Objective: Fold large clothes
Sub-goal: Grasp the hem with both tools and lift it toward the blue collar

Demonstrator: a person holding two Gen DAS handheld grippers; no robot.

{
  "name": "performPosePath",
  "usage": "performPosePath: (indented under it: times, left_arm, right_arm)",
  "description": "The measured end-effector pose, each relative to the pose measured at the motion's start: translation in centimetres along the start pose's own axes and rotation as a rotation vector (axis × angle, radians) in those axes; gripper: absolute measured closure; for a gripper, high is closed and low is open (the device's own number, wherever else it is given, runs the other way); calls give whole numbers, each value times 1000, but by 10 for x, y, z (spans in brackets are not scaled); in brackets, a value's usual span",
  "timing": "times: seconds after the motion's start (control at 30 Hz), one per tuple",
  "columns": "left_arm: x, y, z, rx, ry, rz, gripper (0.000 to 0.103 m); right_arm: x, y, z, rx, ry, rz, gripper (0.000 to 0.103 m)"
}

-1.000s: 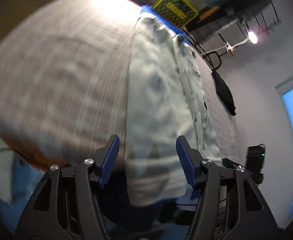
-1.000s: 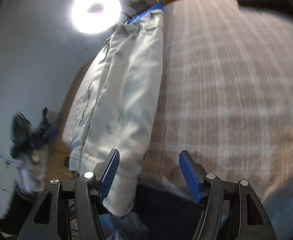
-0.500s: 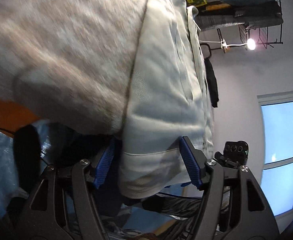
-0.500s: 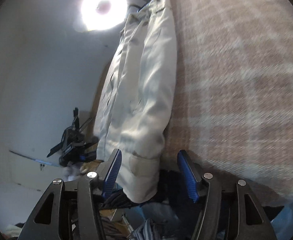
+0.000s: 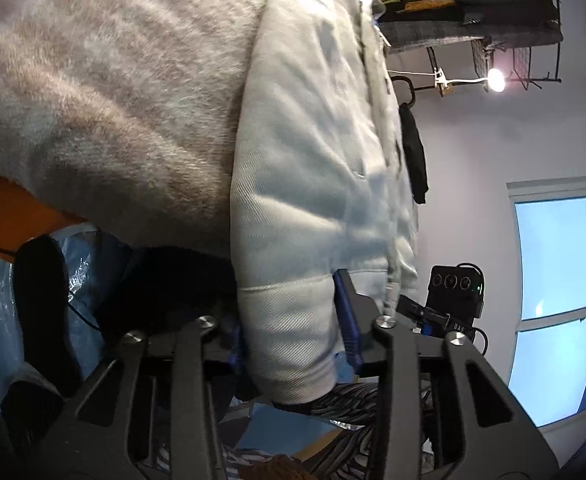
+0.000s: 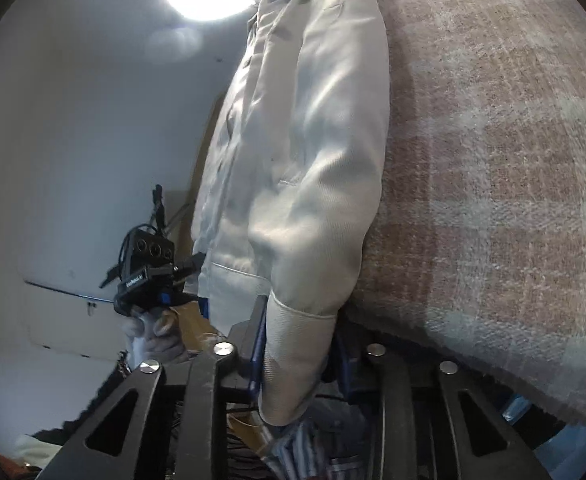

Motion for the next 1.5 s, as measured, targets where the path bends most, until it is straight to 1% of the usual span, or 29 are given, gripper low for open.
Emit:
performPosePath:
  times: [0.07,0.23,0.27,0.33,0.37,0.43,0.5,0.53,0.7,0.77,0.97,1.13,1.3,1.37,1.5]
  left_arm:
    - [0,-7,-10,-7,27,-11,69]
    - [3,-17,-26,-52,41,-37,70]
    - [4,-16,-27,-50,37,-38,70]
    - [5,-12,-26,-44,32,-26,70]
    - [5,-11,-25,-37,34,-24,70]
    - [5,-12,-28,-30,45,-34,70]
    - [5,-16,-33,-34,52,-45,71]
    - [6,-18,-35,-37,50,-47,71]
    - [13,-28,-46,-75,36,-63,74]
    - [19,-33,-55,-84,38,-72,74]
    - [54,-46,-86,-81,53,-114,76]
    - [91,-44,-104,-68,50,-144,76]
    - [136,-29,-113,-36,36,-159,76]
    - [153,-19,-117,-20,31,-168,76]
    - [183,0,-113,9,23,-180,76]
  right_arm:
    - [5,-3,5,26,-8,-11,79]
    - [11,-19,22,106,-28,-64,80]
    - [13,-21,24,108,-38,-67,80]
    - [14,-18,24,105,-36,-51,75]
    - [14,-14,23,100,-25,-40,70]
    - [9,-1,22,69,-19,-18,69]
    - [8,3,25,35,-48,-21,74]
    - [10,1,27,38,-53,-29,77]
    - [21,-15,37,137,-31,-106,81]
    - [29,-20,42,154,-38,-131,81]
    - [55,-26,60,158,-58,-186,82]
    - [96,-33,72,152,-35,-250,82]
    - [139,-36,76,109,-17,-294,82]
    - [161,-35,71,80,-2,-314,82]
    - [198,-31,55,62,52,-329,82]
Point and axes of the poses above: each gripper's, at about its wrist camera, not at the fingertips, and y roughly the way its jaws point, z to its left, x to its top, the point moved 5 cm from there along y, roughly the way its jaws point, and after that the axes turned 1 degree about z, right-handed, at the moved point
